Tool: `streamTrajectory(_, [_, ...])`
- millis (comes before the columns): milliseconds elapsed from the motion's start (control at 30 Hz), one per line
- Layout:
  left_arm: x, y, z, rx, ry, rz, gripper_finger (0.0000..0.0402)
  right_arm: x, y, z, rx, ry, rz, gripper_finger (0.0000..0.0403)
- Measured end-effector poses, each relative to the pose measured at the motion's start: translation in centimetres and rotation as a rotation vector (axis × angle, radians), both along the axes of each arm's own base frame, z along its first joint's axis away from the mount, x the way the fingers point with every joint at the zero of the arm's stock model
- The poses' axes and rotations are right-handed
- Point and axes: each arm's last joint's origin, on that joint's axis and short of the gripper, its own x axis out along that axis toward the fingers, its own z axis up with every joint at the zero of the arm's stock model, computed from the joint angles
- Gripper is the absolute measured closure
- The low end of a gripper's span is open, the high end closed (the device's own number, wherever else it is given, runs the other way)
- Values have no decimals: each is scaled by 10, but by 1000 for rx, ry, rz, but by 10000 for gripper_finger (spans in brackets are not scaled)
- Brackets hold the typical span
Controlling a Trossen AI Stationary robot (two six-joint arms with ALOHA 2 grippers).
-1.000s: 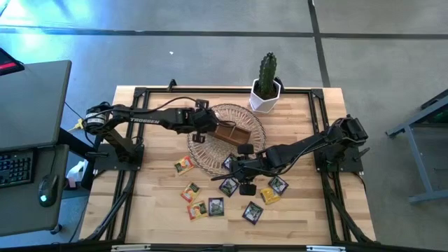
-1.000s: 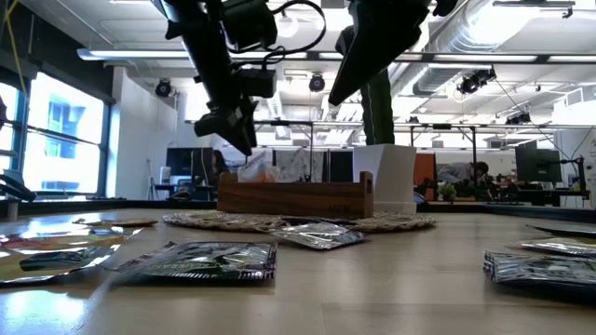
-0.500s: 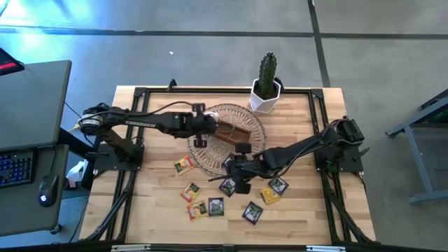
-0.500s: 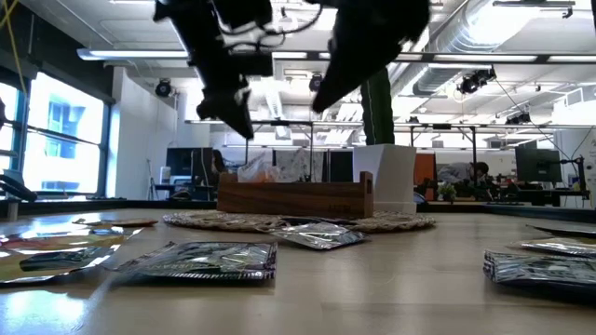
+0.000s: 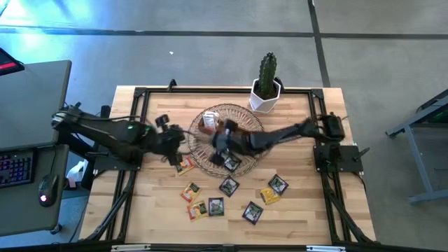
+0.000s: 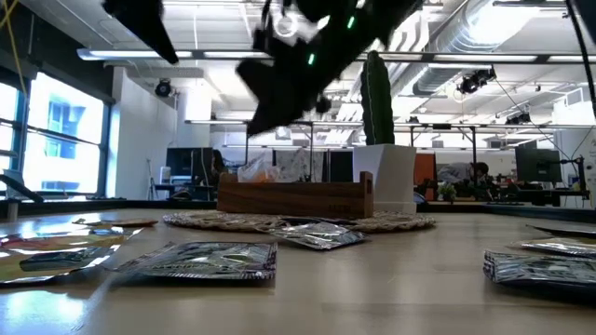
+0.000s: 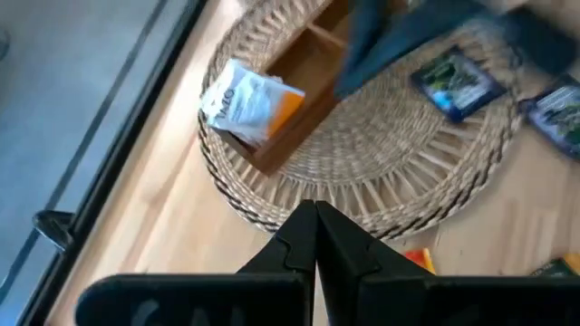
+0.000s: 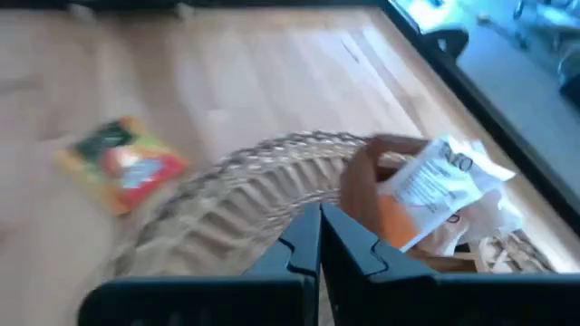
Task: Pick & Place Tea
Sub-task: Put the orange tea pack into the left section of the wooden organizer
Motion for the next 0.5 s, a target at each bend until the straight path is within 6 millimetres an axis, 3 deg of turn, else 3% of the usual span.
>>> streamTrajectory(100, [-15,-10,5,21,-33,-7,401,7,-26,-19,54,-4,-33,400])
streamTrajectory(200, [-25,-16,8,57,-52,-10,401,9,-38,-29,73,-3,-69,400])
streamTrajectory(500, [-39,-21,5,139,-36,40,401,3,-28,-17,6,12,-125,402])
